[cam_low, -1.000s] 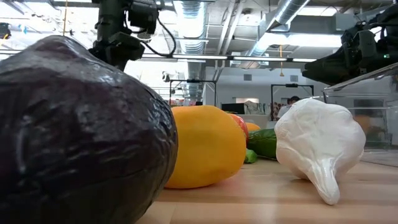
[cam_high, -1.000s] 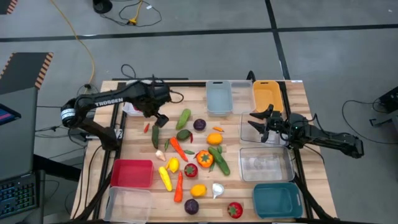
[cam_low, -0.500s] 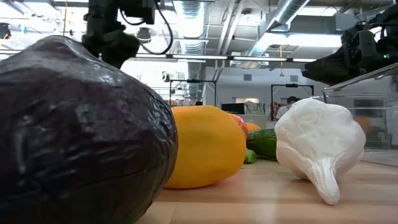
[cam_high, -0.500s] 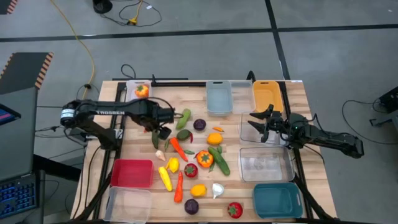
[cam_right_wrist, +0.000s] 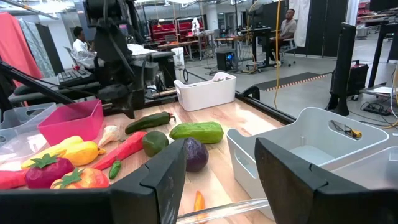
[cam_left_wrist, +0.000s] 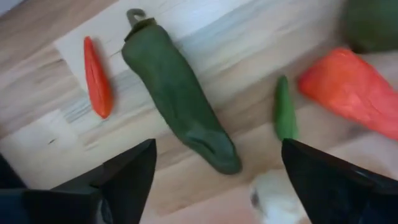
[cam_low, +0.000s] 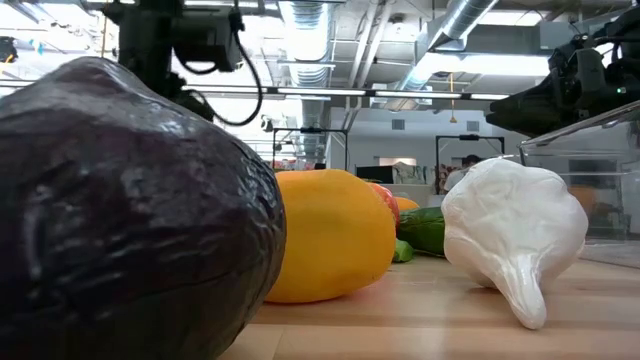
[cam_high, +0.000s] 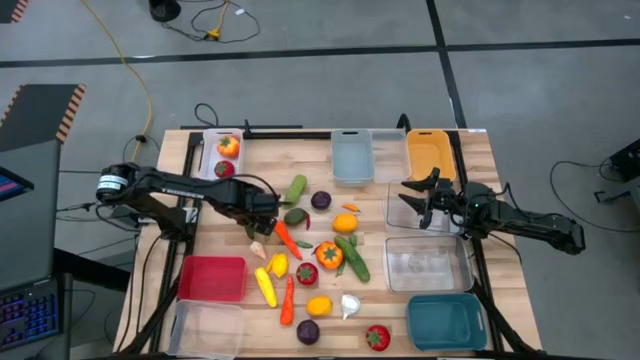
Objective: Sort produce into baskets
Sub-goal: Put the big green chili pepper into the red bin
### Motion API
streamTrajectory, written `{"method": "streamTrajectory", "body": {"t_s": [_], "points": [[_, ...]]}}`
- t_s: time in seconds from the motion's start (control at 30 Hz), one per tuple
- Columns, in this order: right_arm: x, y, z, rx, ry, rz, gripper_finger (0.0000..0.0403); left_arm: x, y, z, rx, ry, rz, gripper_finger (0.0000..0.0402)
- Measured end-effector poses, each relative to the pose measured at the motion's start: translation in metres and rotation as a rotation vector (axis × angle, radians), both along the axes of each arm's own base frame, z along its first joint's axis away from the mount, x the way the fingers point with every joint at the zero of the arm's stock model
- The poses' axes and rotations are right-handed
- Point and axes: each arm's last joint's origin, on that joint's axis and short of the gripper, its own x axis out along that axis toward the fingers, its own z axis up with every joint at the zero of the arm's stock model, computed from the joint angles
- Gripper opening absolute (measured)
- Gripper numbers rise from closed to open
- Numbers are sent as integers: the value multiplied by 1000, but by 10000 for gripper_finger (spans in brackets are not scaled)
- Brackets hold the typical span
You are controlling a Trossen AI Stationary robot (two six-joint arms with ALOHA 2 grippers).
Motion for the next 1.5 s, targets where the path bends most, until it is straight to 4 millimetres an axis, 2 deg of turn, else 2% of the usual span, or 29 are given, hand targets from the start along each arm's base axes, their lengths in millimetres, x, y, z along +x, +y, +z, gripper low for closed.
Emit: {"method": "streamTrajectory", "body": {"t_s": [0.2, 0.43, 0.77, 1.1, 1.3, 1.5], "points": [[0, 0, 0, 0, -1, 0, 218, -9, 0, -18, 31, 26, 31, 274], [0, 0, 0, 0, -1, 0, 218, -13, 1, -36, 40, -20, 36, 242], [0, 0, 0, 0, -1, 0, 218, -18, 5, -50, 36, -53, 56, 190], [0, 0, 0, 0, -1, 0, 218, -15, 5, -49, 43, -73, -1, 116], [0, 0, 0, 0, -1, 0, 218, -3, 6, -36, 58, -115, -68, 116], [0, 0, 0, 0, -1, 0, 218, 13, 6, -11, 53, -158, -189, 120]]}}
